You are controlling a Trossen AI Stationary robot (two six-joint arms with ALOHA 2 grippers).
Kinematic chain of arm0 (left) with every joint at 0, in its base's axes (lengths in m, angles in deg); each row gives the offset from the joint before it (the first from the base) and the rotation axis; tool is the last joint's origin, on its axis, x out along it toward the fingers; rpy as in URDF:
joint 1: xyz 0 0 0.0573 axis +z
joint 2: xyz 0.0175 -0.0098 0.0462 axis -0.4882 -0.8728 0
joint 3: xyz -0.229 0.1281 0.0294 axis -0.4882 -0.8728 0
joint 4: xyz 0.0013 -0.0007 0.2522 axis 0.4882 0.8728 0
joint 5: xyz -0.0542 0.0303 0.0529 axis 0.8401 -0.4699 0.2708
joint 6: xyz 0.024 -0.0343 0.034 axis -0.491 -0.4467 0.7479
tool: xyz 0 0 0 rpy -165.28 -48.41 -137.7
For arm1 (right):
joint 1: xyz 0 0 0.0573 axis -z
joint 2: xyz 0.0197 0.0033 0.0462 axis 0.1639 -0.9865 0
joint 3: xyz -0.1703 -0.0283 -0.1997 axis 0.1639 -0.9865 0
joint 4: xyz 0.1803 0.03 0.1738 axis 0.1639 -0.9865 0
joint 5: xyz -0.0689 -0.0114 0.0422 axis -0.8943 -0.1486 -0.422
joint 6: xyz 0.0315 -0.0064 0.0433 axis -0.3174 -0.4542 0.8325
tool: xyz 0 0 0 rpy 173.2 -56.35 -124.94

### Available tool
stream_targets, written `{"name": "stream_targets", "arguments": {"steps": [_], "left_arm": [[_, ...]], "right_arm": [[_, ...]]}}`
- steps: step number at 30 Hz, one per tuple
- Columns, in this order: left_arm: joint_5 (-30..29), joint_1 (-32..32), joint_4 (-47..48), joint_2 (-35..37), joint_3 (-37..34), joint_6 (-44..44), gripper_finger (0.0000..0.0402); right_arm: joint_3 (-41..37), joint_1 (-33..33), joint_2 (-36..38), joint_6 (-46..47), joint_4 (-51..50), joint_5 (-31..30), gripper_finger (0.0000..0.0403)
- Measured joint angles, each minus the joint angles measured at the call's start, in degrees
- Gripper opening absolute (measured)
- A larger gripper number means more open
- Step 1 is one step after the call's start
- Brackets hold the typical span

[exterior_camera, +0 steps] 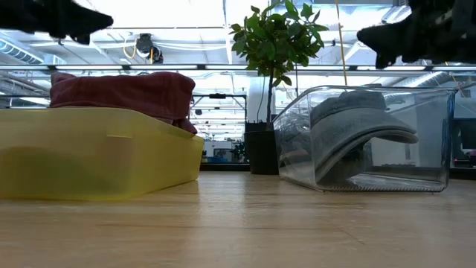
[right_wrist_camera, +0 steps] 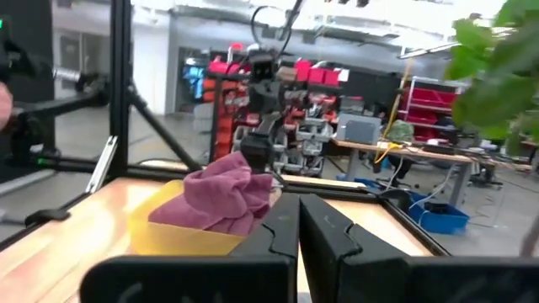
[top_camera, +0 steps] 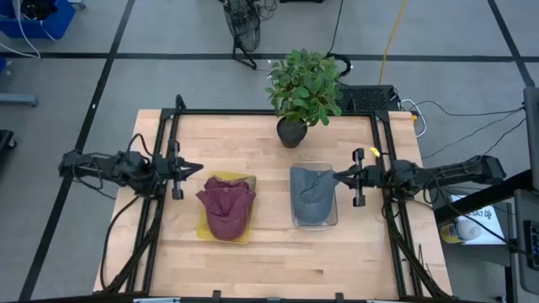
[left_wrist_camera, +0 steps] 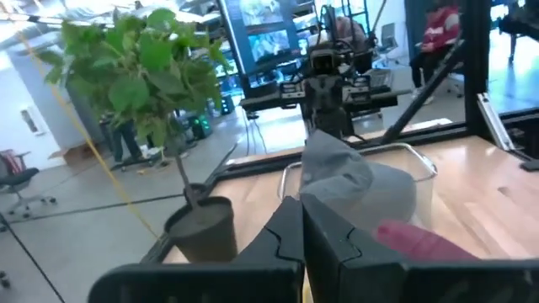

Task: Pick & Place hat
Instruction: Return to Home Position

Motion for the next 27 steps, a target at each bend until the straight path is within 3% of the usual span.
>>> {"name": "stream_targets", "arguments": {"steps": [10,17,21,24,27], "left_arm": [[7.1,6.9,-7.0,5.7,-10.3,-5.0,0.0001],[10.3,8.6,-7.7,6.0,-16.3,-7.6,0.0001],[11.2,8.8,-5.9,5.8,-16.4,-7.8,0.0001],[15.8,8.8,-5.9,5.8,-16.4,-6.4,0.0001],[16.9,8.8,-5.2,5.8,-16.4,-5.2,0.0001]], "right_arm": [[-6.5,1.7,10.5,3.4,-0.2,0.1,0.0],[-6.6,1.7,11.4,3.2,-5.5,0.1,0.0],[-6.6,1.7,11.4,3.5,-5.9,0.0,0.0],[-6.7,1.7,11.4,3.8,-6.0,-0.2,0.0],[-6.7,1.7,11.4,3.9,-6.2,-1.9,0.0]]}}
